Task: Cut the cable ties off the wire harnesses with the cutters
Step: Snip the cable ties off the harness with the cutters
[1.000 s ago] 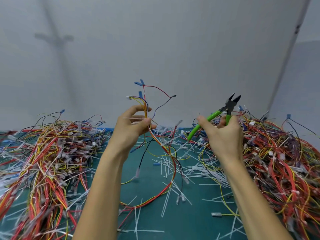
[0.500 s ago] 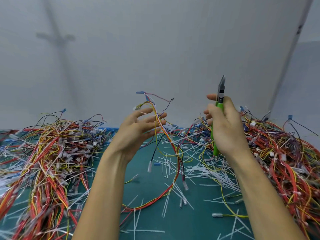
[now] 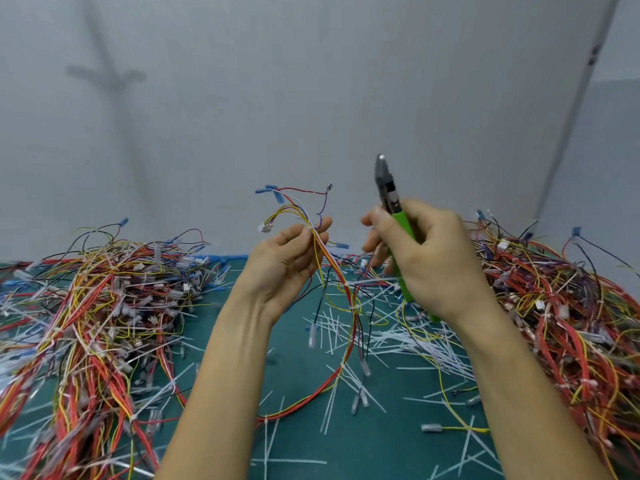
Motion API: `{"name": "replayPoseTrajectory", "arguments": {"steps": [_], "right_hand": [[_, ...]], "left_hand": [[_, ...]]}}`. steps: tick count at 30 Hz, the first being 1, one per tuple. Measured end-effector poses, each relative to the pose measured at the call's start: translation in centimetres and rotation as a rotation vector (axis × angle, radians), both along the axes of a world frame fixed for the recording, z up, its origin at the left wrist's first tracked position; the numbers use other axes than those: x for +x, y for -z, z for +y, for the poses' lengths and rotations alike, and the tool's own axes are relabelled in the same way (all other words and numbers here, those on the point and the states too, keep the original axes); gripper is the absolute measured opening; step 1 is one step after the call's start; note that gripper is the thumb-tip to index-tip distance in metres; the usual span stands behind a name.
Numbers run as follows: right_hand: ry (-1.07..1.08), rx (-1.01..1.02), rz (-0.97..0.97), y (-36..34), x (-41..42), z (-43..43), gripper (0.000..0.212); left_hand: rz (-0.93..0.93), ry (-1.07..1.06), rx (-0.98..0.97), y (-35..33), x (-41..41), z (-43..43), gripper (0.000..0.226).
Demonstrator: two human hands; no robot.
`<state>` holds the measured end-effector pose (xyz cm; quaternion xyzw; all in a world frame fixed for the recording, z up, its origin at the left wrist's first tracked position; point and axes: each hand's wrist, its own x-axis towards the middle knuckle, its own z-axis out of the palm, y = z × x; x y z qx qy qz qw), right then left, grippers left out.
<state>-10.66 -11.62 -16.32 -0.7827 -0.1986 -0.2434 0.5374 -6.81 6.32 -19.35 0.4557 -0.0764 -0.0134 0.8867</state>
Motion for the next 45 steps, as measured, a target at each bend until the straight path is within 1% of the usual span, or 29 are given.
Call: {"name": "replayPoseTrajectory", "arguments": {"steps": [2, 3, 4, 7, 11, 14, 17, 23, 28, 34, 37, 45], "right_hand": [[0.150, -0.219, -0.045, 0.5, 0.3, -0.1, 0.027], [0.221, -0.332, -0.068, 0.7, 0.3, -0.2, 0.030], [0.272, -0.422, -0.081, 0.8, 0.2, -0.3, 0.031], [0.296, -0.557, -0.046, 1.0, 0.3, -0.2, 0.031], [0.277, -0.706, 0.073, 1.6, 0.5, 0.3, 0.051], [0.251, -0.655, 0.115, 2.0, 0.5, 0.9, 0.055], [0.228, -0.588, 0.086, 2.0, 0.6, 1.3, 0.055], [0.269, -0.587, 0.016, 2.2, 0.8, 1.3, 0.053], [0.235, -0.562, -0.022, 2.2, 0.9, 1.1, 0.055], [0.200, -0.471, -0.012, 2.1, 0.9, 1.2, 0.055], [0.185, -0.457, 0.003, 2.1, 0.9, 1.1, 0.057], [0.114, -0.430, 0.125, 1.9, 0.8, 0.7, 0.056]], "left_hand": [[-0.006, -0.071, 0.007, 0.1, 0.0, -0.1, 0.009], [-0.014, -0.114, 0.017, 0.0, -0.1, -0.2, 0.007], [-0.026, -0.157, 0.039, 0.0, -0.1, -0.3, 0.011], [-0.101, -0.283, 0.149, -0.1, -0.3, -0.5, 0.017], [-0.160, -0.410, 0.235, -0.2, -0.5, -0.7, 0.019], [-0.202, -0.418, 0.301, -0.2, -0.5, -0.6, 0.018], [-0.268, -0.407, 0.345, -0.6, -0.7, -0.5, 0.018], [-0.312, -0.448, 0.402, -1.0, -1.0, -0.8, 0.026], [-0.358, -0.376, 0.405, -1.1, -1.1, -1.1, 0.028], [-0.378, -0.363, 0.409, -1.2, -1.4, -1.3, 0.027], [-0.380, -0.341, 0.407, -1.2, -1.4, -1.4, 0.026], [-0.363, -0.324, 0.412, -1.1, -1.4, -1.2, 0.026]]}}
